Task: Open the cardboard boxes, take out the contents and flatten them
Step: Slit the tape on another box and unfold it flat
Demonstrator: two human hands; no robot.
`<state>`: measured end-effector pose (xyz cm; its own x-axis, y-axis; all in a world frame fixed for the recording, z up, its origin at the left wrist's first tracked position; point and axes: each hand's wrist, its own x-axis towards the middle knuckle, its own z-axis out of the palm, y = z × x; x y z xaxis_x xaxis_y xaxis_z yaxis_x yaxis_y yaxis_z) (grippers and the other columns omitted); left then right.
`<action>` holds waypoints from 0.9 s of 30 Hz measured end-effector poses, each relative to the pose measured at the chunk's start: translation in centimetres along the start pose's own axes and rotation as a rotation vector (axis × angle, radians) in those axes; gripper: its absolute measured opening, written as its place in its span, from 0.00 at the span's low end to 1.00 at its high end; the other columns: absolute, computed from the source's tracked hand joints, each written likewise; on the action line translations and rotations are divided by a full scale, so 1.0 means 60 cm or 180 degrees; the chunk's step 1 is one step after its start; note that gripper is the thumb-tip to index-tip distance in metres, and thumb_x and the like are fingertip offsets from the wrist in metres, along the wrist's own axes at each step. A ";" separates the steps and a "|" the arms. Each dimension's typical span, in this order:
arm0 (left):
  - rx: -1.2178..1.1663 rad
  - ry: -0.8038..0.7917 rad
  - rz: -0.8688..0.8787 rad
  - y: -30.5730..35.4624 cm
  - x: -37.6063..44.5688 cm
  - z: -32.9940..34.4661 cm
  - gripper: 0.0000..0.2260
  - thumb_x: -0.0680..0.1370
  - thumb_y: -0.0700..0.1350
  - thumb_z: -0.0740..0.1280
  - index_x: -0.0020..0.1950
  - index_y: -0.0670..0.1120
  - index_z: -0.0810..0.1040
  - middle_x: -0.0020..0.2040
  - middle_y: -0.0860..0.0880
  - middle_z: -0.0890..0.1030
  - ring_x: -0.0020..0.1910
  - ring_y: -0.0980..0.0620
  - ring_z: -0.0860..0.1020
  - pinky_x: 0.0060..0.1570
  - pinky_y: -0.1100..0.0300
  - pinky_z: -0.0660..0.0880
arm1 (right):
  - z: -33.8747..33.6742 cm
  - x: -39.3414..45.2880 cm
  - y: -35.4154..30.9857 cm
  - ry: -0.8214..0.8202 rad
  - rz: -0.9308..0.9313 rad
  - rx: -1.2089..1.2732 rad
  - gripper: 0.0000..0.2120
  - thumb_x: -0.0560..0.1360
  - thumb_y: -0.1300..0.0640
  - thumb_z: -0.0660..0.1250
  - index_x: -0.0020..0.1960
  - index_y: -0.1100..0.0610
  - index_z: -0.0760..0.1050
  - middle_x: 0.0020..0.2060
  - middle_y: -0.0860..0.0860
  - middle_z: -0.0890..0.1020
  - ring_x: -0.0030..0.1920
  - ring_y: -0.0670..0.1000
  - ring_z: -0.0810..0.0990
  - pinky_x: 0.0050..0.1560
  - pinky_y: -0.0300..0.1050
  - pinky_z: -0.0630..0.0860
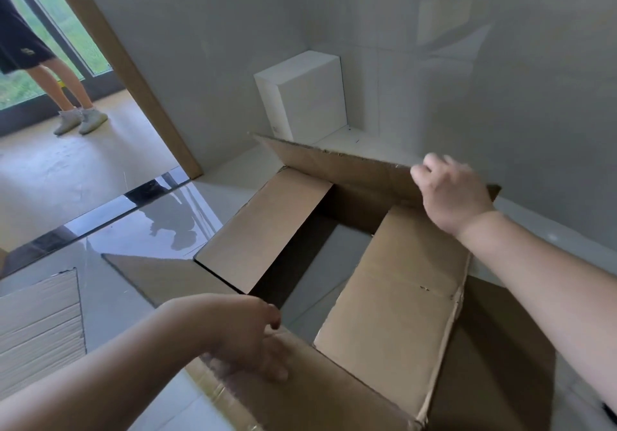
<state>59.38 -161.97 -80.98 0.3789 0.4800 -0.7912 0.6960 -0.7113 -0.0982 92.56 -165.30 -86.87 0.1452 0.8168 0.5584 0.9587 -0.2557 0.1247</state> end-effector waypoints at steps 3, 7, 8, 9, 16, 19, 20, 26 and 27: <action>0.0074 -0.0036 0.0104 -0.028 0.031 0.035 0.42 0.63 0.68 0.73 0.72 0.52 0.64 0.66 0.53 0.72 0.62 0.49 0.73 0.62 0.52 0.72 | 0.011 0.035 0.011 -0.0285 0.0348 -0.0188 0.05 0.69 0.73 0.62 0.41 0.66 0.74 0.41 0.64 0.74 0.41 0.63 0.74 0.37 0.51 0.68; 0.0252 0.0346 0.0369 -0.039 0.085 0.077 0.47 0.63 0.64 0.75 0.76 0.52 0.58 0.71 0.50 0.66 0.69 0.48 0.67 0.65 0.46 0.68 | 0.052 0.051 0.023 -0.1031 0.0526 -0.0075 0.17 0.73 0.64 0.61 0.62 0.61 0.73 0.69 0.66 0.65 0.69 0.66 0.62 0.66 0.60 0.63; 0.0347 0.0475 0.0418 -0.039 0.097 0.084 0.47 0.63 0.64 0.75 0.75 0.53 0.58 0.71 0.50 0.65 0.70 0.48 0.65 0.66 0.44 0.67 | 0.062 0.049 0.023 -0.1246 0.0586 -0.0038 0.20 0.75 0.60 0.62 0.68 0.59 0.70 0.73 0.65 0.58 0.74 0.65 0.55 0.71 0.60 0.57; 0.0417 0.0566 0.0457 -0.039 0.108 0.089 0.47 0.63 0.64 0.75 0.75 0.52 0.58 0.71 0.50 0.65 0.71 0.48 0.64 0.67 0.42 0.65 | 0.075 0.047 0.021 -0.1439 0.0614 -0.0012 0.24 0.77 0.54 0.62 0.72 0.56 0.65 0.76 0.63 0.53 0.76 0.63 0.49 0.74 0.59 0.51; 0.0812 0.1027 0.0728 -0.035 0.176 0.126 0.39 0.60 0.67 0.74 0.65 0.50 0.69 0.62 0.50 0.74 0.63 0.47 0.70 0.68 0.51 0.61 | 0.163 0.017 0.033 -0.2137 0.0905 0.0146 0.38 0.78 0.36 0.54 0.78 0.56 0.47 0.78 0.56 0.43 0.77 0.58 0.40 0.76 0.55 0.44; 0.0797 0.1231 0.0778 -0.035 0.194 0.131 0.32 0.61 0.64 0.75 0.58 0.49 0.73 0.55 0.51 0.78 0.57 0.47 0.74 0.62 0.54 0.67 | 0.191 0.006 0.039 -0.2504 0.1081 0.0347 0.39 0.78 0.36 0.53 0.78 0.58 0.46 0.78 0.55 0.45 0.78 0.57 0.45 0.76 0.54 0.49; 0.0779 0.1275 0.0767 -0.034 0.197 0.130 0.29 0.63 0.62 0.75 0.56 0.49 0.74 0.53 0.50 0.79 0.55 0.46 0.76 0.59 0.54 0.68 | 0.199 0.002 0.039 -0.2604 0.1130 0.0434 0.39 0.78 0.35 0.53 0.78 0.58 0.47 0.78 0.56 0.48 0.77 0.58 0.48 0.76 0.55 0.52; 0.0735 0.1639 0.0741 -0.026 0.212 0.128 0.14 0.73 0.55 0.69 0.53 0.48 0.76 0.47 0.48 0.81 0.49 0.44 0.79 0.49 0.55 0.71 | 0.219 -0.006 0.019 -0.2661 0.1301 0.0403 0.34 0.78 0.35 0.51 0.73 0.59 0.61 0.70 0.60 0.68 0.69 0.61 0.67 0.65 0.56 0.67; 0.0722 0.1689 0.0773 -0.025 0.214 0.131 0.13 0.75 0.54 0.68 0.53 0.47 0.76 0.47 0.48 0.81 0.49 0.45 0.79 0.49 0.56 0.71 | 0.219 -0.007 0.017 -0.2660 0.1295 0.0340 0.33 0.78 0.36 0.51 0.73 0.59 0.60 0.71 0.60 0.68 0.69 0.61 0.67 0.65 0.57 0.67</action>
<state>58.43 -158.80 -95.72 0.8018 0.4392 -0.4052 0.4273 -0.8954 -0.1249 96.68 -159.09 -97.77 0.5635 0.7924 -0.2334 0.8069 -0.5886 -0.0499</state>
